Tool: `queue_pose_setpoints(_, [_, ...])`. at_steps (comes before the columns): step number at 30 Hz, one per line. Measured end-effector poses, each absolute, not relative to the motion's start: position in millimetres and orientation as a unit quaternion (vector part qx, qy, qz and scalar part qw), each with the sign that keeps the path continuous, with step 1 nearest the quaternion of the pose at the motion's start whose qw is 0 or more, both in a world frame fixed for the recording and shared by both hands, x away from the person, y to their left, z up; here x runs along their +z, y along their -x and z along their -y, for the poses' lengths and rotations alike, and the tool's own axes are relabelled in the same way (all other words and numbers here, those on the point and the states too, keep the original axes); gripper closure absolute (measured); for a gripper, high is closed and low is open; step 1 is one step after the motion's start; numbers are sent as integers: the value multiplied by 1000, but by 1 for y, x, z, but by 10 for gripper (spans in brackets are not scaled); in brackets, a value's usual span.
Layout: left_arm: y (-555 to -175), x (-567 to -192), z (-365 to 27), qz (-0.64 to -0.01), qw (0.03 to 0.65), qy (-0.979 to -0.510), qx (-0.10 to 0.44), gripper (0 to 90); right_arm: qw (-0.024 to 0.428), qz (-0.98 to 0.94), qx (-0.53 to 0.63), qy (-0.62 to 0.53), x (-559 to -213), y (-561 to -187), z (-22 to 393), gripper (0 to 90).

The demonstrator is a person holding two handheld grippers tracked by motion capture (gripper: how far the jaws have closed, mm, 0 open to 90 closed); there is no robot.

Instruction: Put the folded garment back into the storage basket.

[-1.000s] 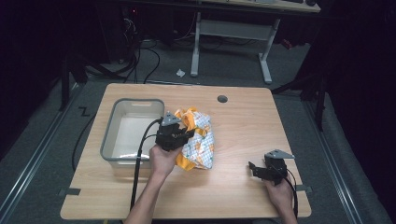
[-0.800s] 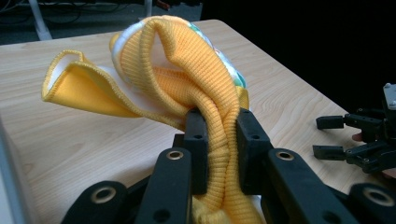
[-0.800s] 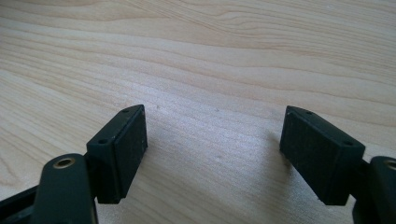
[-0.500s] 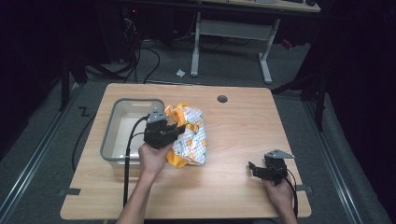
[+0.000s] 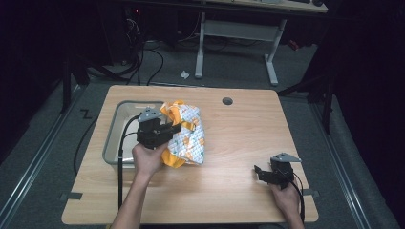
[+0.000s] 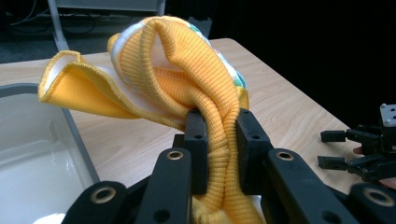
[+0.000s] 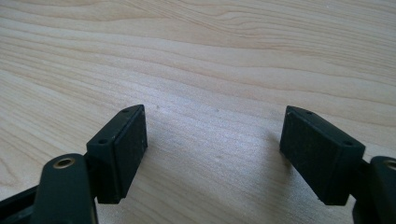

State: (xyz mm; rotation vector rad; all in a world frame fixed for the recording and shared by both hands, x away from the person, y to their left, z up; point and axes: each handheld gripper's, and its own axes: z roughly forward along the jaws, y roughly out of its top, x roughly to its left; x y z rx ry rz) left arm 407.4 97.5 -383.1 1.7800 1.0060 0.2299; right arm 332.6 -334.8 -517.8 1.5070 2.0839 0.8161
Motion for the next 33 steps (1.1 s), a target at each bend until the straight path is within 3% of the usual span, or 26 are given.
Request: queue_pose_setpoints(33, [-425, -372, -148, -451, 505, -727, 118, 775, 220, -753, 295, -545, -518, -333, 335, 232])
